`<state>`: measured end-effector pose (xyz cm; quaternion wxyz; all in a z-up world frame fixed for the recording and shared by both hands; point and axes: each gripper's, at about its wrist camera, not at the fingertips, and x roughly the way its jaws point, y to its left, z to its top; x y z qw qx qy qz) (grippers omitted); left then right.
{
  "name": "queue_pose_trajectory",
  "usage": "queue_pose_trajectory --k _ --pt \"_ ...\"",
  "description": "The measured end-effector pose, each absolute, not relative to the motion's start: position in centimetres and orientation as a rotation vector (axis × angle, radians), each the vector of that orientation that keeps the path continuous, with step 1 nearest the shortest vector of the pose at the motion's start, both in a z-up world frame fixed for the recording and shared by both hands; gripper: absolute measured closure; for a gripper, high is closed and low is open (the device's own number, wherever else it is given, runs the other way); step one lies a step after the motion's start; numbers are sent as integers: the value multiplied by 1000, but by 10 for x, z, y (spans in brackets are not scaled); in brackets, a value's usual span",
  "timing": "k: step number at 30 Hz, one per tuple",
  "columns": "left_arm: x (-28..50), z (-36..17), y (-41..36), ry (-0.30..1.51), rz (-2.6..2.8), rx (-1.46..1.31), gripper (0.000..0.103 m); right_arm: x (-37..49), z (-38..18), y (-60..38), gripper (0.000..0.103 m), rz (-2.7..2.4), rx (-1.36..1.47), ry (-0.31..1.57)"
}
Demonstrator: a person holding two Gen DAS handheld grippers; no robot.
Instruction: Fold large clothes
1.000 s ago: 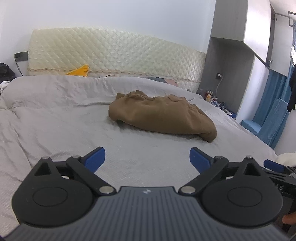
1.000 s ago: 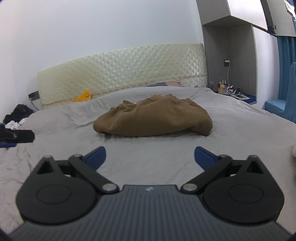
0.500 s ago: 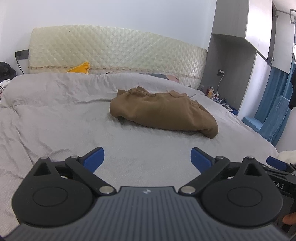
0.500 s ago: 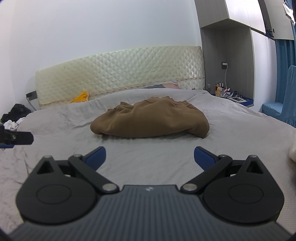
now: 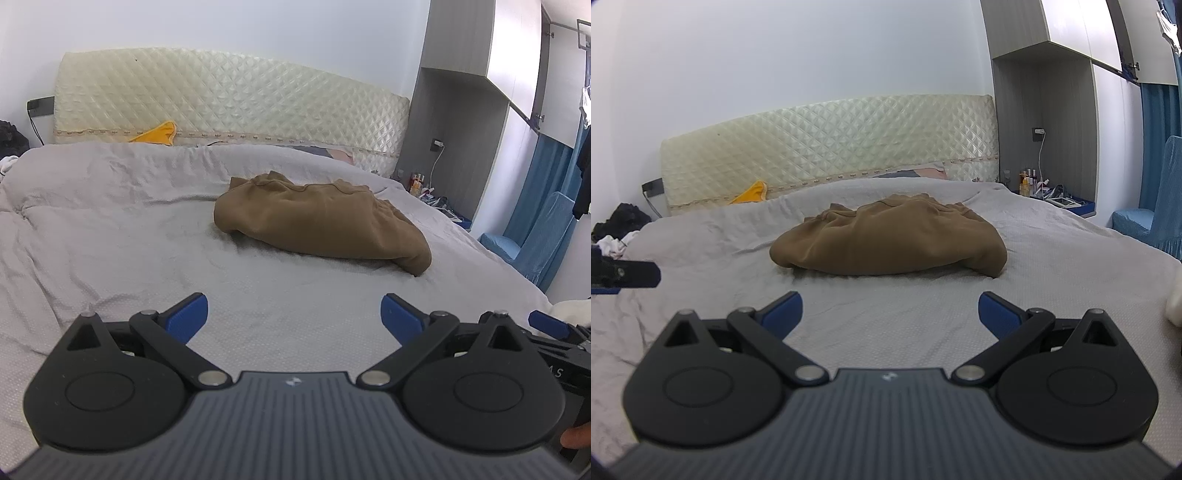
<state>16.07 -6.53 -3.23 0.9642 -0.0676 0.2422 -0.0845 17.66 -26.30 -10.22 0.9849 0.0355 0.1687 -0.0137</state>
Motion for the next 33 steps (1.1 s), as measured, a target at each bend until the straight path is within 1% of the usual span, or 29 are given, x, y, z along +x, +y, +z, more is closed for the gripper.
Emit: queue_pose_trajectory --k 33 --pt "156 -32 -65 486 -180 -140 1 175 -100 -263 0 -30 66 342"
